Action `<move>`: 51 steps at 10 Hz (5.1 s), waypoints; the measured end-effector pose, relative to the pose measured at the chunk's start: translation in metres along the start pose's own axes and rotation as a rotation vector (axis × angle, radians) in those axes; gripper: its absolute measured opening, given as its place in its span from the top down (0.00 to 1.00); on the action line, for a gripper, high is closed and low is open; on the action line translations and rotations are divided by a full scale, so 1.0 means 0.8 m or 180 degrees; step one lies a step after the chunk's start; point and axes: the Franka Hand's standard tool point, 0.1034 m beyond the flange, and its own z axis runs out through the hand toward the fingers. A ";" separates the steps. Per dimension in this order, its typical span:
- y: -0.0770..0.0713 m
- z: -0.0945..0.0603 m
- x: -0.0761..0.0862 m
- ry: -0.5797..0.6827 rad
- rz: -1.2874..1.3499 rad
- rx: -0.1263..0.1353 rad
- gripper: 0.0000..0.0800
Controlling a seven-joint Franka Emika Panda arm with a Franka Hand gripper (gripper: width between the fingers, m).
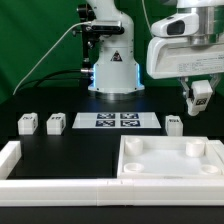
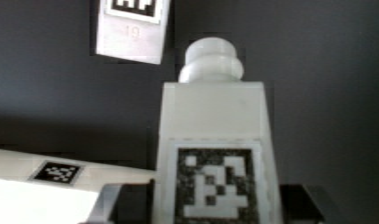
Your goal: Assemble one leg
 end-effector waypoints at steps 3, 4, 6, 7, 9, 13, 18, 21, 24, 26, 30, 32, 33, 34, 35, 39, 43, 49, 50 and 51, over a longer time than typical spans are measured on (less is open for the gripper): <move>0.030 0.017 0.022 -0.0088 -0.0187 0.0023 0.63; 0.026 0.002 0.042 -0.0136 -0.0176 0.0029 0.63; 0.015 -0.012 0.078 -0.0074 -0.0193 0.0046 0.63; 0.015 -0.007 0.072 -0.0100 -0.0201 0.0043 0.63; 0.017 -0.007 0.083 0.0516 -0.0200 0.0055 0.63; 0.031 -0.011 0.101 0.0558 -0.0211 0.0039 0.63; 0.035 -0.007 0.111 0.0547 -0.0239 0.0037 0.63; 0.053 -0.019 0.144 0.0485 -0.0164 0.0025 0.63; 0.056 -0.024 0.174 0.0476 -0.0150 0.0035 0.63; 0.056 -0.022 0.174 0.0530 -0.0146 0.0033 0.63; 0.080 -0.026 0.192 0.0937 -0.0175 -0.0015 0.63; 0.090 -0.029 0.212 0.1110 -0.0250 -0.0048 0.63; 0.090 -0.028 0.214 0.1095 -0.0278 -0.0050 0.63; 0.092 -0.032 0.220 0.1316 -0.0288 -0.0076 0.63; 0.096 -0.031 0.219 0.1689 -0.0323 -0.0138 0.63; 0.096 -0.013 0.216 0.1650 -0.0357 -0.0138 0.63; 0.086 -0.008 0.220 0.1648 -0.0392 -0.0123 0.63; 0.075 0.004 0.218 0.1617 -0.0431 -0.0107 0.63; 0.075 0.004 0.219 0.1620 -0.0432 -0.0106 0.63; 0.074 0.004 0.220 0.1622 -0.0434 -0.0105 0.63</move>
Offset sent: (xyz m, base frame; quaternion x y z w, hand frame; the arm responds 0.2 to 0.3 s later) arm 0.0461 -0.0018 0.0310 -0.0150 -0.0446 -0.0121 0.9988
